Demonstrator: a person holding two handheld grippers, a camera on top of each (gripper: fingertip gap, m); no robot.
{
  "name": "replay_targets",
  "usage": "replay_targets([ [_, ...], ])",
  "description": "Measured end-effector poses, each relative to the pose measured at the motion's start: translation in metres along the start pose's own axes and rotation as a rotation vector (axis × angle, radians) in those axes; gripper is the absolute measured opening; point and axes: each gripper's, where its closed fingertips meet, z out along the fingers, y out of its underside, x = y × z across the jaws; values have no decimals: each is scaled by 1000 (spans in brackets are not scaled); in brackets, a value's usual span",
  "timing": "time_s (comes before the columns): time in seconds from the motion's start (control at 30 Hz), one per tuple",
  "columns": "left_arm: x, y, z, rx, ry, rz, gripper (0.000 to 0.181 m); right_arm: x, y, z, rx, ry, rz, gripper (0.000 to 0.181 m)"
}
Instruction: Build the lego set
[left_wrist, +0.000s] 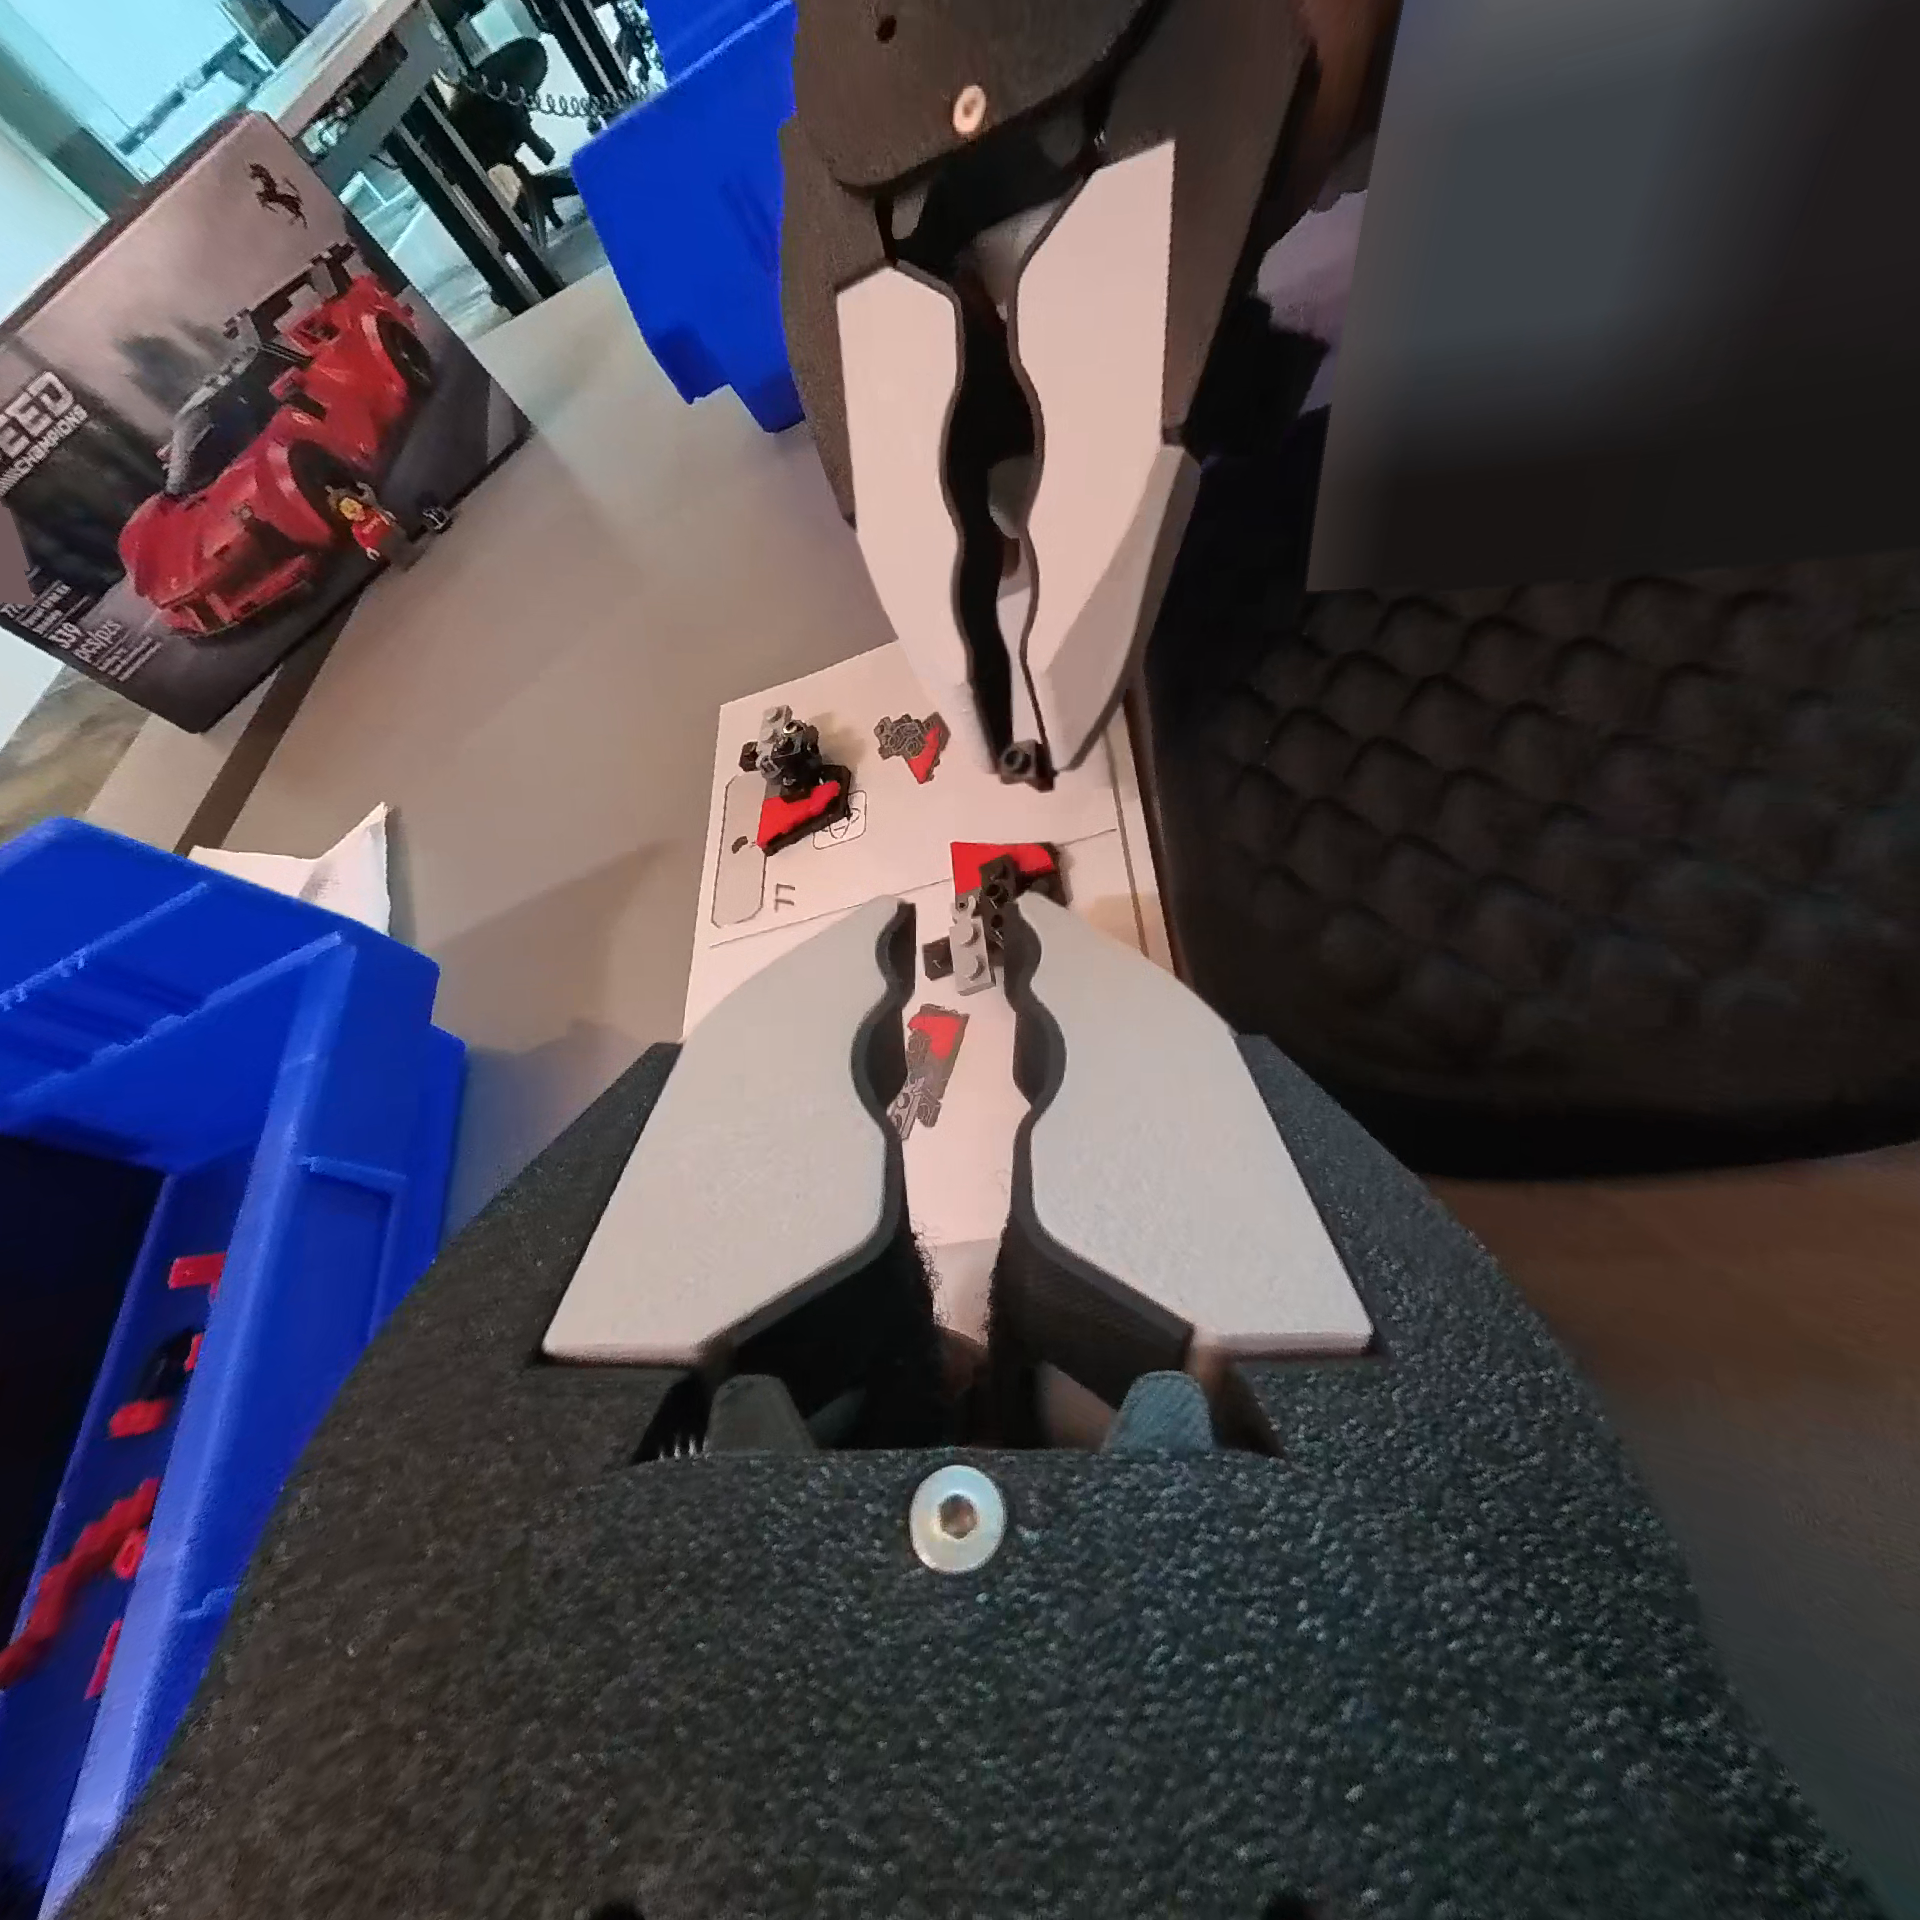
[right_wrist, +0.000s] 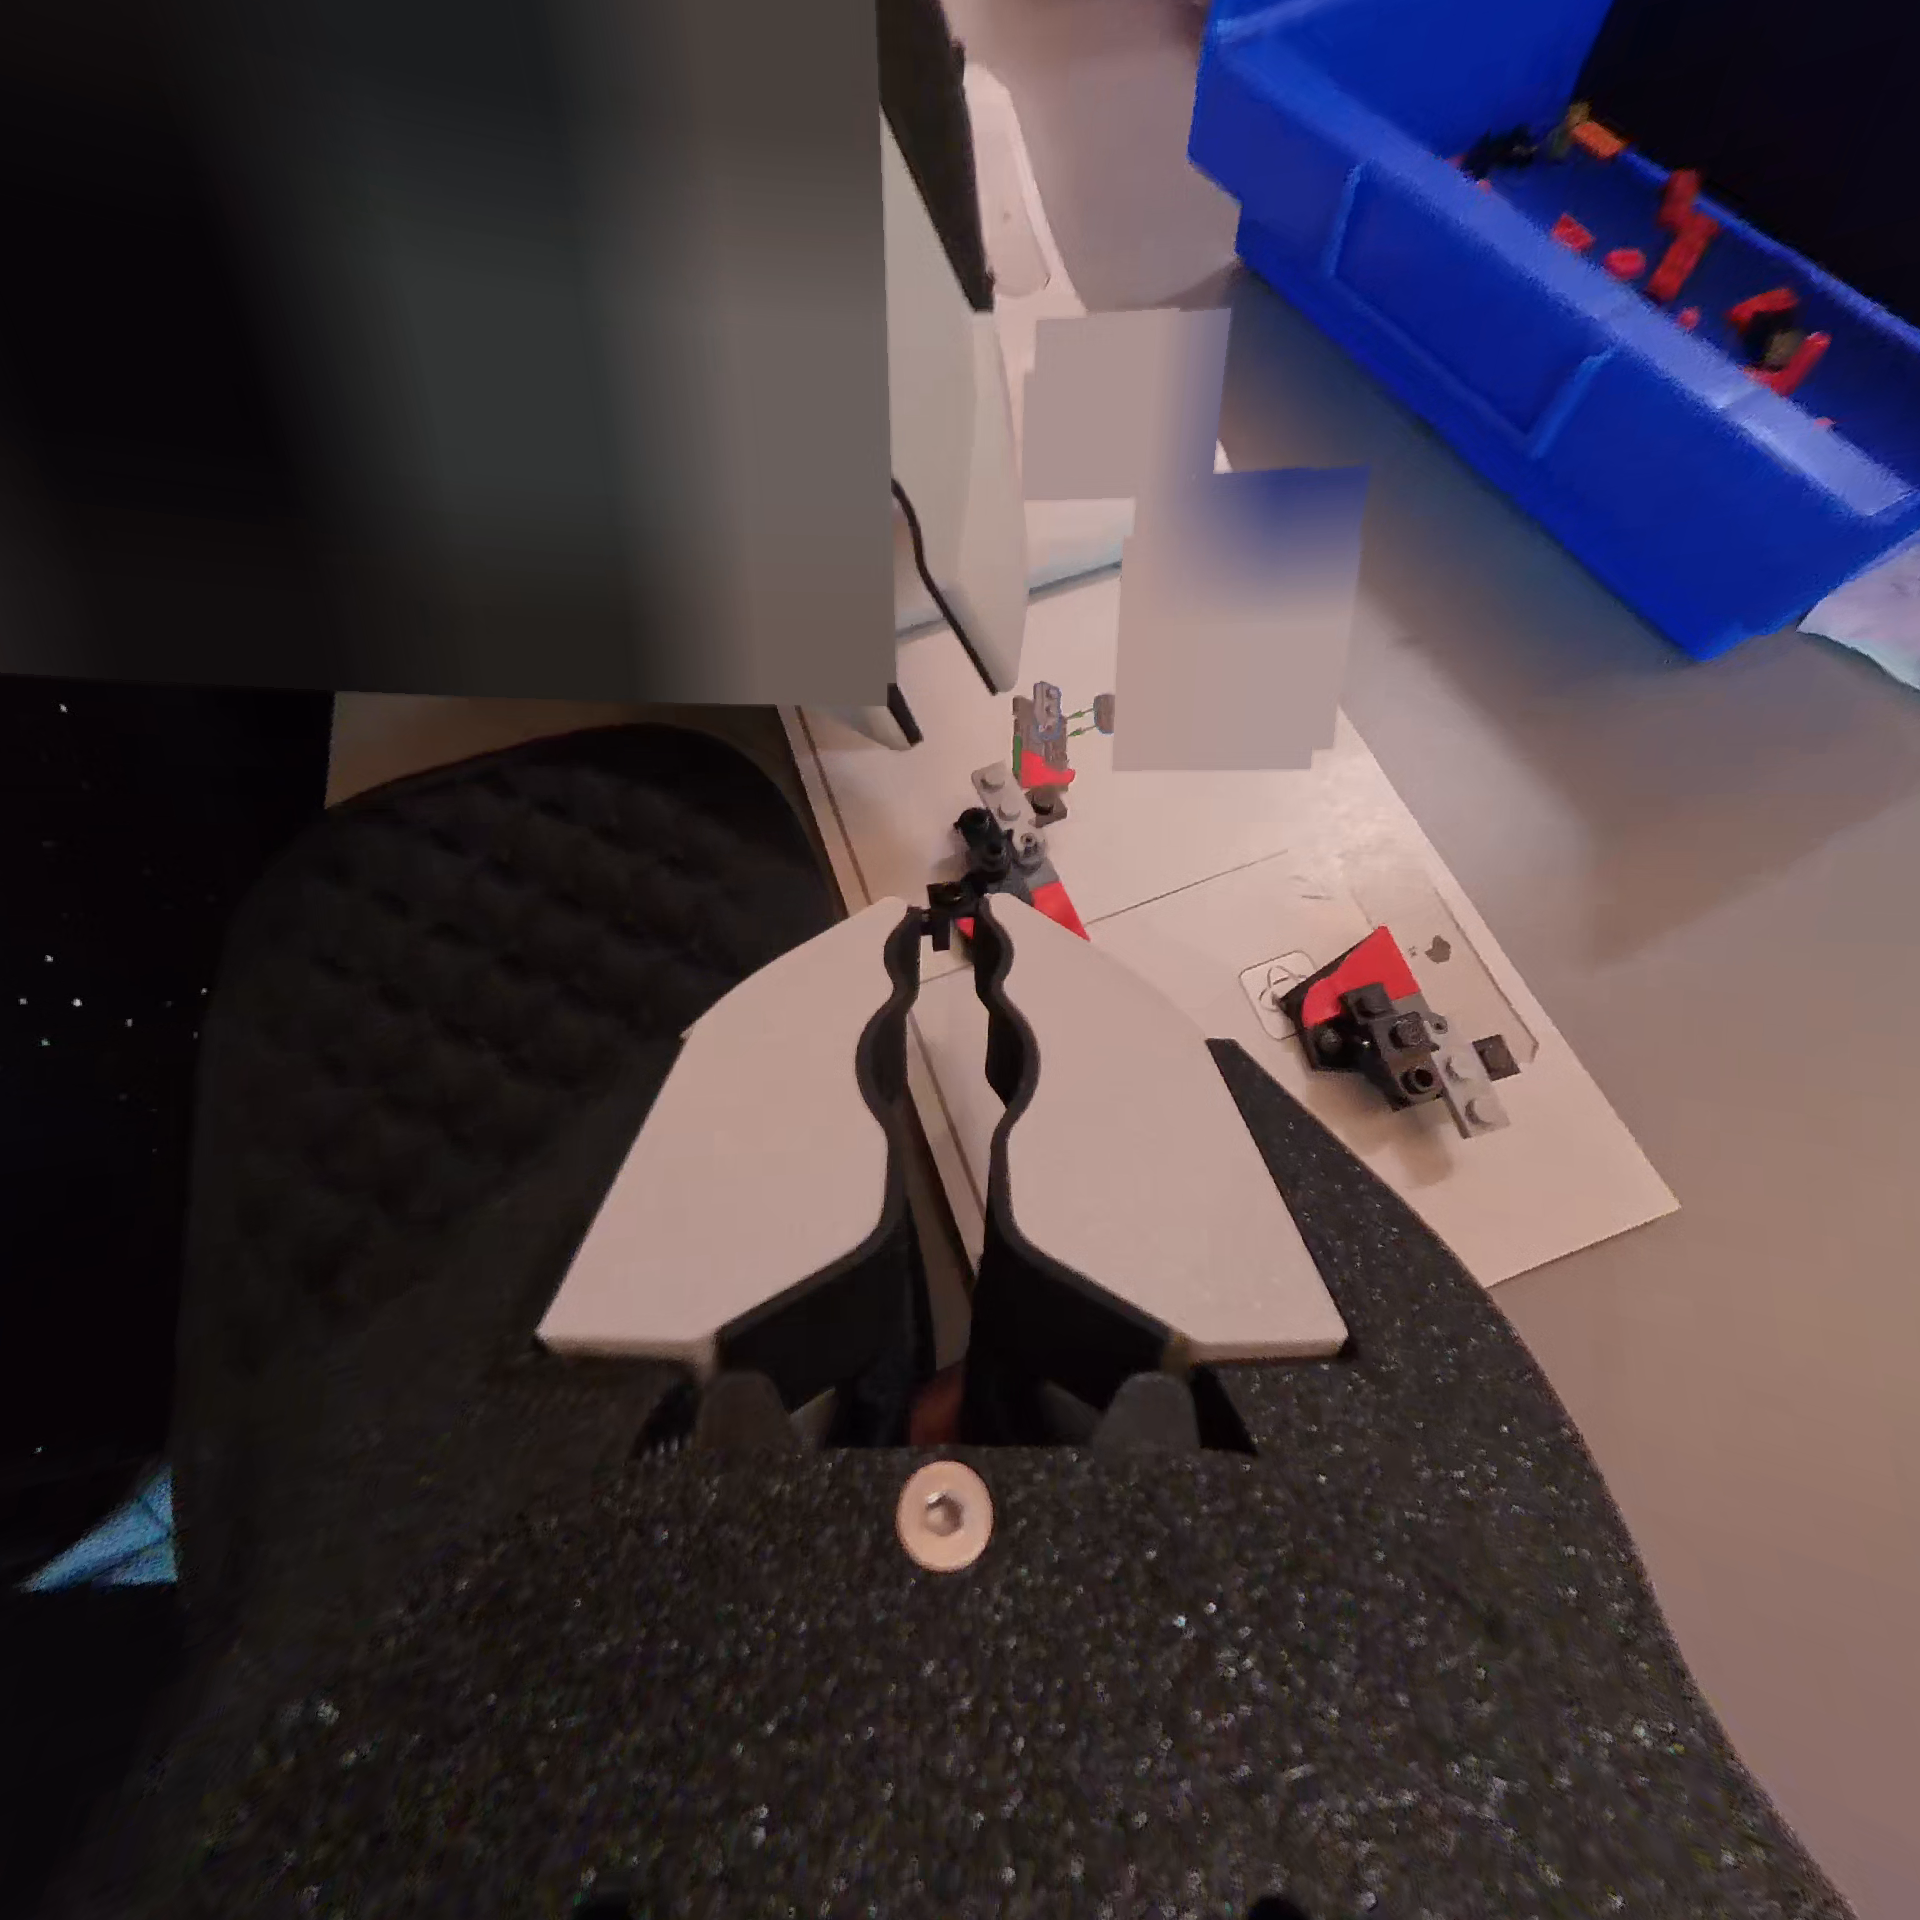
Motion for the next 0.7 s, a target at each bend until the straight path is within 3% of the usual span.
replay_targets([
  [0.7, 0, 6, 3, -26, -5, -5, 8, 1, 6, 3, 2, -3, -1, 10],
])
